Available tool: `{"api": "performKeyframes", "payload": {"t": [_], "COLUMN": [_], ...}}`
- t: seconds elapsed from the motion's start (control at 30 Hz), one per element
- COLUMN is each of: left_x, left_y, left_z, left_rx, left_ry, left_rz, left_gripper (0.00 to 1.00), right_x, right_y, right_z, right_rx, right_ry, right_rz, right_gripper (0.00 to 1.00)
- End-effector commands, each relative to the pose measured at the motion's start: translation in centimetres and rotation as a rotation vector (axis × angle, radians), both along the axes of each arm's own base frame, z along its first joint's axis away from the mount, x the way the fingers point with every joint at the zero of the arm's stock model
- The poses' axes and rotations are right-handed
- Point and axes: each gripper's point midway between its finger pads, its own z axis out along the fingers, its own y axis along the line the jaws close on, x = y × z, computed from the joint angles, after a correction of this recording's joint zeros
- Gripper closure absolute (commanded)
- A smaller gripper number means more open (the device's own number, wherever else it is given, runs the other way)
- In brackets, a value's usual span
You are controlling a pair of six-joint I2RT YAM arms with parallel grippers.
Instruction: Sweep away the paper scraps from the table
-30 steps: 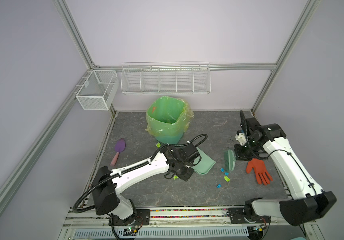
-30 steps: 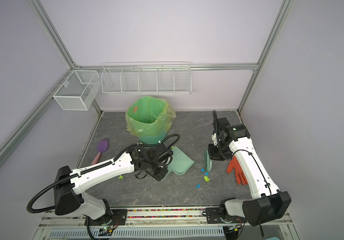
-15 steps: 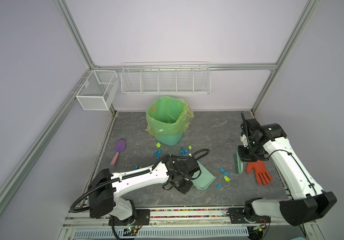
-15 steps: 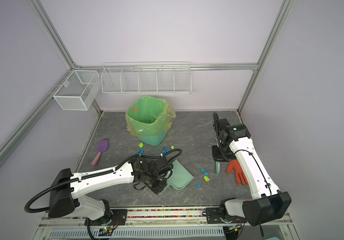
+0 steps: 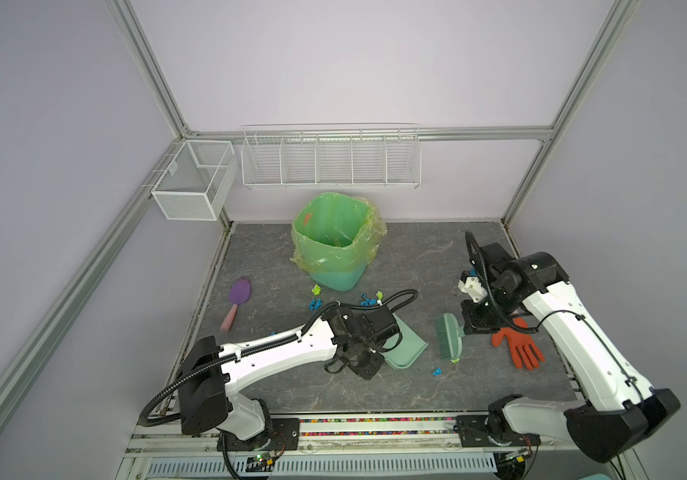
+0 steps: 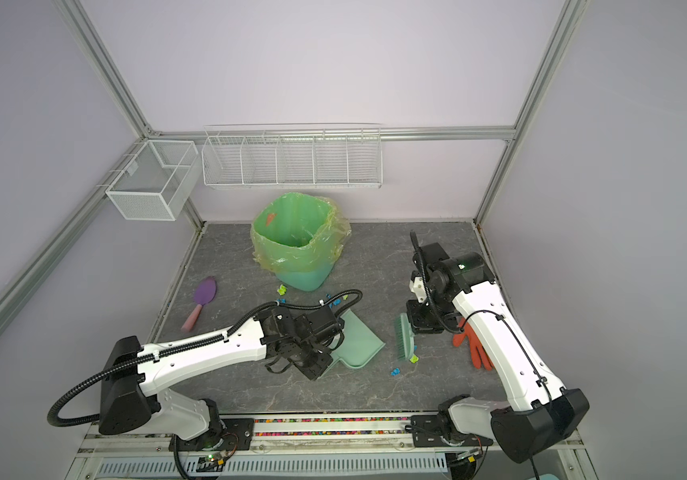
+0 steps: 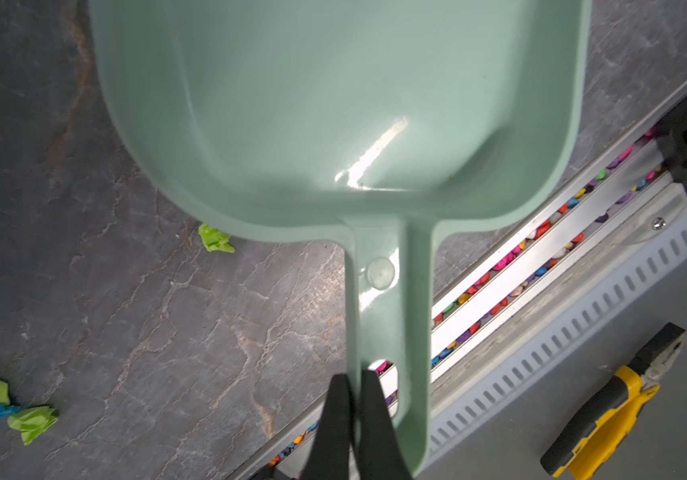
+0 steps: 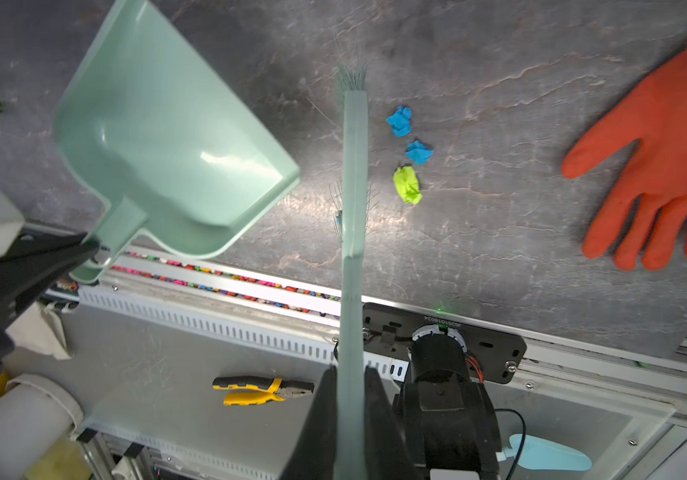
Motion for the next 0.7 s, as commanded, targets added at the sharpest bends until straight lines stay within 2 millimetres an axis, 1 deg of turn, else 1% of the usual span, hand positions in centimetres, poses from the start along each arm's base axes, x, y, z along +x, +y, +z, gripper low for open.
{"api": "performKeyframes", "payload": {"t": [0.0, 0.17, 0.27, 0.47, 0.67], "left_x": [1.3, 2.4, 2.5, 2.5, 2.4], "left_y": [0.3, 0.7, 0.8, 0.6, 0.3], "left_z": [0.6, 0.8, 0.6, 0.4, 0.2], "left_rx": [0.015, 0.021, 0.034, 0.042, 0.036], "left_ry": [-0.022, -0.03, -0.031, -0.023, -0.01], "left_rz": [0.022, 0.038, 0.031, 0.026, 0.025], "left_gripper": [1.0, 1.0, 1.0, 1.0, 1.0], "right_x": [-2.2, -3.6, -3.9, -3.4, -1.8], "right_y": [1.2, 0.4, 0.7, 0.1, 0.8], "right_z": [-0.4, -2.6, -3.2, -4.2, -4.7], "right_rx": [0.062, -0.001, 0.003, -0.048, -0.03], "right_ry": [0.059, 0.12, 0.119, 0.121, 0.073], "right_rz": [0.023, 0.028, 0.031, 0.017, -0.012], "right_gripper": [0.93, 0.93, 0.93, 0.93, 0.93]}}
